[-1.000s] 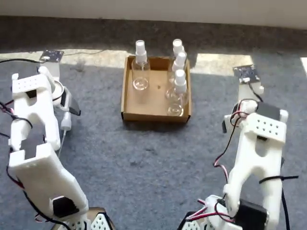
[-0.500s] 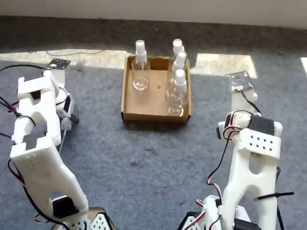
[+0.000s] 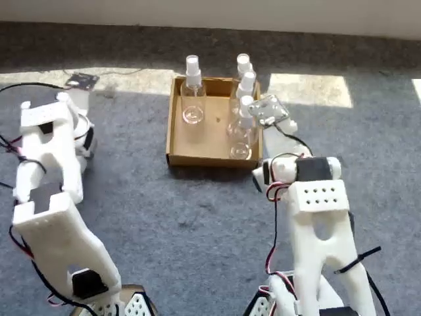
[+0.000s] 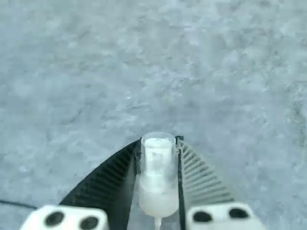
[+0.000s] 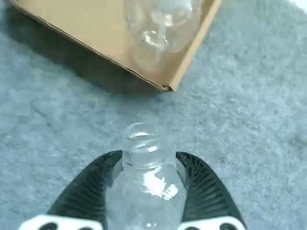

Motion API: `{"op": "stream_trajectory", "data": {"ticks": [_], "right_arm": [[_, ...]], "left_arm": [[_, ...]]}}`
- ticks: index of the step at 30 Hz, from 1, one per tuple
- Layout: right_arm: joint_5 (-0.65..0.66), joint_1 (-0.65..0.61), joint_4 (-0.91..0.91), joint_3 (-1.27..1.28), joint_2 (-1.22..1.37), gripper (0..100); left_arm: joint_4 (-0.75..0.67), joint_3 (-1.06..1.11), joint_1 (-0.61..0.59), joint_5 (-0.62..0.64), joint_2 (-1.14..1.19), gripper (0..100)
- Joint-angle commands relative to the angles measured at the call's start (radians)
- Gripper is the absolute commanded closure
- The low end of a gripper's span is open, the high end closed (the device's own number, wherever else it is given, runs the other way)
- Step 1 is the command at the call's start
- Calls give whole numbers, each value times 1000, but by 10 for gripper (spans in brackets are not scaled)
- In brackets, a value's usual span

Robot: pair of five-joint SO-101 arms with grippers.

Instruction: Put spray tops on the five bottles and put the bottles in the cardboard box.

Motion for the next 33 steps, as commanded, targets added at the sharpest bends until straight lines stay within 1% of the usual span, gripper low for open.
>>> {"op": "stream_trajectory", "data": {"ticks": [1, 3, 5, 8, 10, 11, 14, 17, 21, 23, 25, 29, 33], "right_arm": [[-80, -153, -2, -10, -156, 995], [-84, -232, -25, -8, -257, 995], [-86, -285, -101, 7, -346, 995], [-86, -321, -236, 142, -418, 995], [-86, -360, -361, 232, -433, 995], [-86, -371, -423, 280, -433, 995], [-86, -398, -605, 414, -435, 995], [-81, -426, -711, 507, -438, 995], [-84, -466, -774, 570, -441, 995], [-86, -487, -845, 582, -443, 995], [-86, -512, -905, 630, -443, 995], [-91, -550, -1063, 746, -443, 995], [-169, -553, -1230, 845, -444, 995]], "left_arm": [[58, -10, -16, -5, -202, 986], [89, -10, -16, -5, -286, 986], [120, -10, -10, -5, -374, 986], [170, -10, 10, 0, -515, 986], [213, -10, 36, 2, -613, 986], [233, -10, 58, 5, -665, 986], [282, -10, 128, 69, -817, 986], [293, -10, 219, 124, -964, 986], [285, -10, 363, 241, -1118, 986], [282, -10, 446, 310, -1155, 986], [247, -10, 521, 373, -1159, 986], [129, -8, 593, 479, -1159, 986], [25, -1, 625, 563, -1159, 987]]}}
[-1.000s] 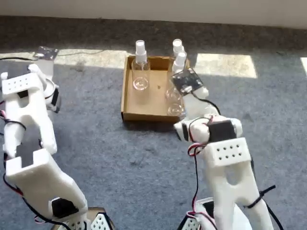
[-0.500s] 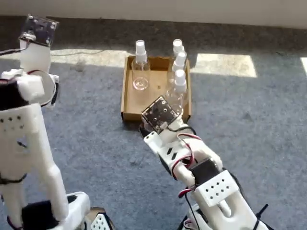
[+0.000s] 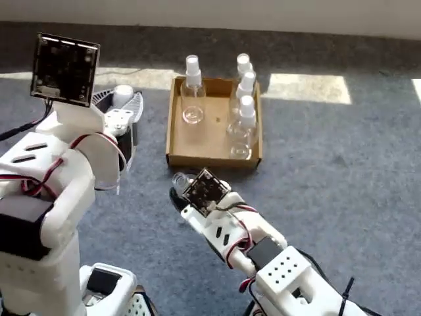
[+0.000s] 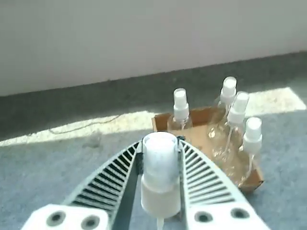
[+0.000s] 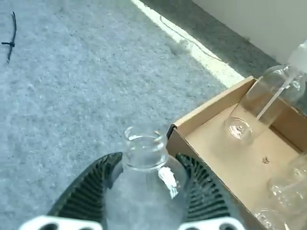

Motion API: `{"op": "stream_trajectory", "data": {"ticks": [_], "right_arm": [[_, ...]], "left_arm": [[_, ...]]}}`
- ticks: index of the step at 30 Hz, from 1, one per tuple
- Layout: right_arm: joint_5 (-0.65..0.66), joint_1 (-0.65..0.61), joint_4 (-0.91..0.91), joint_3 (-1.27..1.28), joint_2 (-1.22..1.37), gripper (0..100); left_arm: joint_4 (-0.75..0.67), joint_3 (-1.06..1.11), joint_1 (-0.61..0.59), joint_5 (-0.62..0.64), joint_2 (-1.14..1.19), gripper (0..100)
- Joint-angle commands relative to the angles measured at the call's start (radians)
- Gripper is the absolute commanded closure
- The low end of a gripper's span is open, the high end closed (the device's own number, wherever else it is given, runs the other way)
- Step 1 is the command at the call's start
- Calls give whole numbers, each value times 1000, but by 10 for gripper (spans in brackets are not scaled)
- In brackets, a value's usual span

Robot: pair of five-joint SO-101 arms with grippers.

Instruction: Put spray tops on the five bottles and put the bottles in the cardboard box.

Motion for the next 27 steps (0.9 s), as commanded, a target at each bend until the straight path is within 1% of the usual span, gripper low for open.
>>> {"op": "stream_trajectory", "data": {"ticks": [1, 3, 7, 12, 15, 19, 21, 24, 27], "right_arm": [[-60, -1, -143, 38, -22, 995], [-74, 16, -177, 56, -22, 995], [-129, 27, -191, 62, -22, 995], [-140, 25, -191, 67, -22, 995], [-140, 27, -191, 67, -22, 995], [-140, 27, -191, 67, -22, 995], [-140, 24, -191, 67, -22, 995], [-140, 27, -191, 67, -22, 995], [-140, 27, -191, 67, -22, 995]], "left_arm": [[-107, 19, 44, 72, -16, 987], [-181, 94, 70, 94, -19, 987], [-345, 278, 133, 92, -21, 987], [-514, 440, 148, 91, -84, 987], [-554, 499, 150, 91, -157, 987], [-562, 591, 150, 94, -222, 987], [-601, 624, 150, 95, -243, 987], [-666, 619, 150, 95, -251, 987], [-675, 572, 150, 95, -249, 987]]}}
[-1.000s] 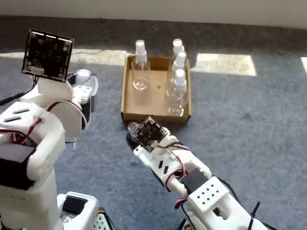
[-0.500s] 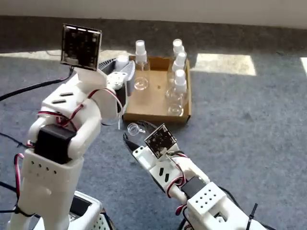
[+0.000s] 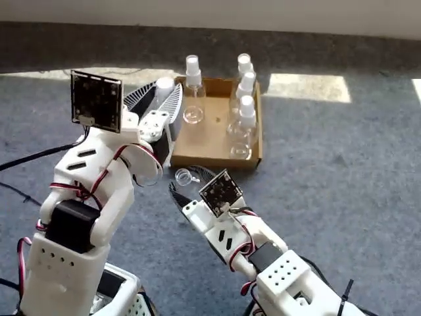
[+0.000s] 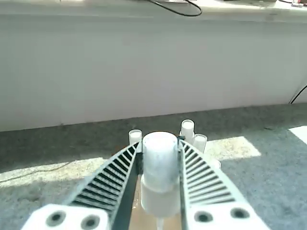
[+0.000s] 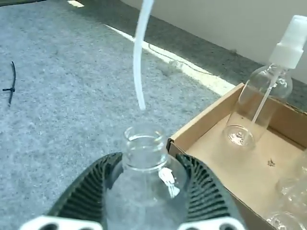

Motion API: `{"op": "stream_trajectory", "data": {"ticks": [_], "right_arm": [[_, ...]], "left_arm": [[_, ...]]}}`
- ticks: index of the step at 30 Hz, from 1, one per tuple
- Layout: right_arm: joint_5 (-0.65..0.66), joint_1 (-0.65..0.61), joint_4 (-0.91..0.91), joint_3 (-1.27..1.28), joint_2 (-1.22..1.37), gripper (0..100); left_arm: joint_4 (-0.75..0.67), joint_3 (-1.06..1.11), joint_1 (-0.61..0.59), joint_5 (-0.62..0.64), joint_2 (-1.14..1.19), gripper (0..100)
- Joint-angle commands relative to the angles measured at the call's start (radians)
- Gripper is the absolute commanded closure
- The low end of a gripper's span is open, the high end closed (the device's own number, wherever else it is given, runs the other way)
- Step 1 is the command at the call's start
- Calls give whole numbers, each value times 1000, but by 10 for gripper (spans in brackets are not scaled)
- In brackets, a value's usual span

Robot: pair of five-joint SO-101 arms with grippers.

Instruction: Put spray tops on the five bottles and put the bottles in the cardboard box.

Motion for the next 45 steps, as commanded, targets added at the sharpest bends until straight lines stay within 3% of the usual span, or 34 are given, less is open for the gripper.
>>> {"op": "stream_trajectory", "data": {"ticks": [1, 14, 27, 36, 45], "right_arm": [[-11, 13, -21, -5, -22, 995], [-11, 15, -21, -5, -22, 995], [-11, 79, -21, -4, -22, 995], [-12, 76, -21, -4, -22, 995], [-12, 84, -21, -5, -22, 995]], "left_arm": [[-34, -71, 15, 11, -18, 987], [-32, -48, 134, 12, -18, 995], [11, 8, 143, 12, -19, 995], [-158, 251, 139, 98, -24, 995], [-149, 386, 117, 100, -28, 995]]}}
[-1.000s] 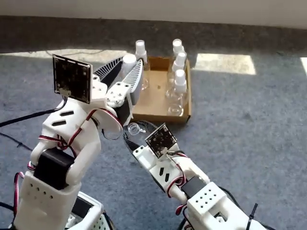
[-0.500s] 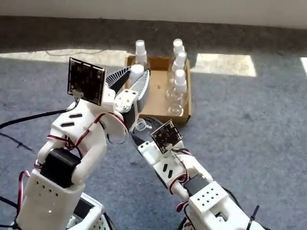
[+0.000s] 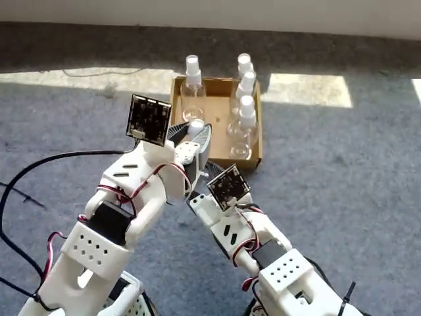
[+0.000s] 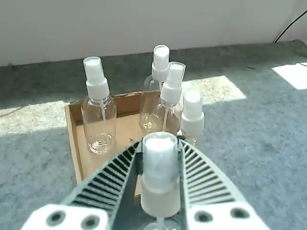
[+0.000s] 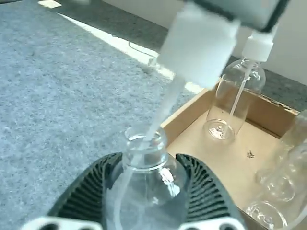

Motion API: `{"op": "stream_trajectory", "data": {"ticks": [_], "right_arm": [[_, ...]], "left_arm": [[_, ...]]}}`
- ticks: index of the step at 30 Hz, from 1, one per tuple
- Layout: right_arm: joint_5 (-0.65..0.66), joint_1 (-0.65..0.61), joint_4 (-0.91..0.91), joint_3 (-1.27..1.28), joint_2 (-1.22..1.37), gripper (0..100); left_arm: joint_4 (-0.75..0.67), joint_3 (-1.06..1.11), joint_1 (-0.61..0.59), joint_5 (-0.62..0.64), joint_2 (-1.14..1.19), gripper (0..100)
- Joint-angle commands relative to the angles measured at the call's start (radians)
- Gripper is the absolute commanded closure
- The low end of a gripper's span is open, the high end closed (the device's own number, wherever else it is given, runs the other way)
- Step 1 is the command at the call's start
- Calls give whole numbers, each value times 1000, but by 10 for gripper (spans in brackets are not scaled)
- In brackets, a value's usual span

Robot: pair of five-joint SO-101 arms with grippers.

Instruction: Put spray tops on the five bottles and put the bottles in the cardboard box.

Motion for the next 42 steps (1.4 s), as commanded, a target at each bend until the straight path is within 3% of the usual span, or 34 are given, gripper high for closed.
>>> {"op": "stream_trajectory", "data": {"ticks": [1, 5, 11, 14, 22, 25, 28, 35, 42], "right_arm": [[-12, 15, -21, -5, -22, 995], [-12, 15, -21, -5, -22, 995], [-12, 16, -21, -5, -22, 995], [-12, 16, -21, -5, -22, 995], [-12, 15, -21, -5, -22, 995], [-12, 15, -21, -5, -22, 995], [-12, 12, -21, -5, -22, 995], [-12, 15, -21, -5, -22, 995], [-12, 15, -21, -5, -22, 995]], "left_arm": [[0, 24, -25, 23, -19, 995], [34, 35, -70, 21, -19, 989], [120, 35, -64, -26, -19, 833], [140, 33, -65, -43, -42, 817], [181, 41, -74, -147, -410, 814], [180, 41, -143, -149, -466, 814], [175, 45, -200, -149, -404, 814], [57, 42, -202, -203, -114, 817], [144, 30, -107, -207, -124, 818]]}}
